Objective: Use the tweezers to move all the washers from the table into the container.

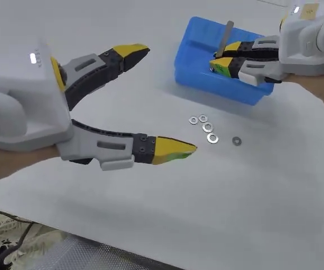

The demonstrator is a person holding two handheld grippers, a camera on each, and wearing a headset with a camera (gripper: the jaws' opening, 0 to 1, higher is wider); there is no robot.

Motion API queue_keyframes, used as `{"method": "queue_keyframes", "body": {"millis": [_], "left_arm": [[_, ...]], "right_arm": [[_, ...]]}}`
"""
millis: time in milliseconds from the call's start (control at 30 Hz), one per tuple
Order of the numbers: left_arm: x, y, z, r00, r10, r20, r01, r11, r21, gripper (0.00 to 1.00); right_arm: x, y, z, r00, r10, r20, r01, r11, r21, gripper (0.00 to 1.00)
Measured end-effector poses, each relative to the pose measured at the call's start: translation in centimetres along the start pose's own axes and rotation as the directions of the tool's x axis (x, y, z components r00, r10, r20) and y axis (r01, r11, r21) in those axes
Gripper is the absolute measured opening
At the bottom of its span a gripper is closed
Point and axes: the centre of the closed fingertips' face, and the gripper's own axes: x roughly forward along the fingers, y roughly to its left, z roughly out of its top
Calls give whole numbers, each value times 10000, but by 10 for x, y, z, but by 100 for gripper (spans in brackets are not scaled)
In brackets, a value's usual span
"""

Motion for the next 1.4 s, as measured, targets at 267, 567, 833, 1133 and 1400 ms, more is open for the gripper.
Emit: {"method": "queue_keyframes", "body": {"millis": [267,567,833,1133,1400], "left_arm": [[3,8,9,9997,96,219,-95,9999,-40,98],[45,45,23,9982,-572,196,568,9983,159,94],[86,63,30,9918,-1276,38,1276,9918,-39,74],[110,58,23,9593,-2739,-681,2712,9614,-470,45],[114,57,19,9327,-3391,-1230,3426,9394,82,25]], "right_arm": [[-3,-1,3,9999,-87,92,87,10000,36,8],[-10,-3,13,9997,-154,181,158,9996,-239,7],[-18,4,16,9999,33,128,-26,9986,-524,7],[-20,14,22,9997,192,137,-182,9974,-693,8],[-22,22,26,9987,446,261,-428,9969,-667,8]]}}
